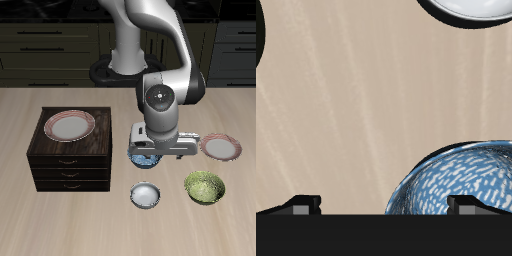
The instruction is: Place the blue bowl onto the plate that is on top of the cabinet
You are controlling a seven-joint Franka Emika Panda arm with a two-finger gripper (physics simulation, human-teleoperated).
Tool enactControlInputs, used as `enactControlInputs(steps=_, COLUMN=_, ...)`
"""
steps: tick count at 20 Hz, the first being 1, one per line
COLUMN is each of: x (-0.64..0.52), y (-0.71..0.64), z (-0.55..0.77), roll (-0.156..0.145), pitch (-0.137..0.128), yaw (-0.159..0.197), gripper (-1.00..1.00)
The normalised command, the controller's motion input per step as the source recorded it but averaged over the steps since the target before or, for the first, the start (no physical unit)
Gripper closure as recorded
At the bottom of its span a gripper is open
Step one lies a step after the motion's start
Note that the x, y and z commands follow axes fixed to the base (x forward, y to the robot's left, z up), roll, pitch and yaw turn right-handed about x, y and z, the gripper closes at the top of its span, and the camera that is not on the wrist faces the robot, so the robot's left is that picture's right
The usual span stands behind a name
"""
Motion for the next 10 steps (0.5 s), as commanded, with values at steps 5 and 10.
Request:
enactControlInputs(steps=5, x=0.00, y=-0.04, z=-0.18, roll=-0.005, pitch=0.027, yaw=0.002, gripper=1.00)
enactControlInputs(steps=10, x=0.00, y=-0.09, z=-0.01, roll=-0.016, pitch=0.002, yaw=-0.012, gripper=1.00)
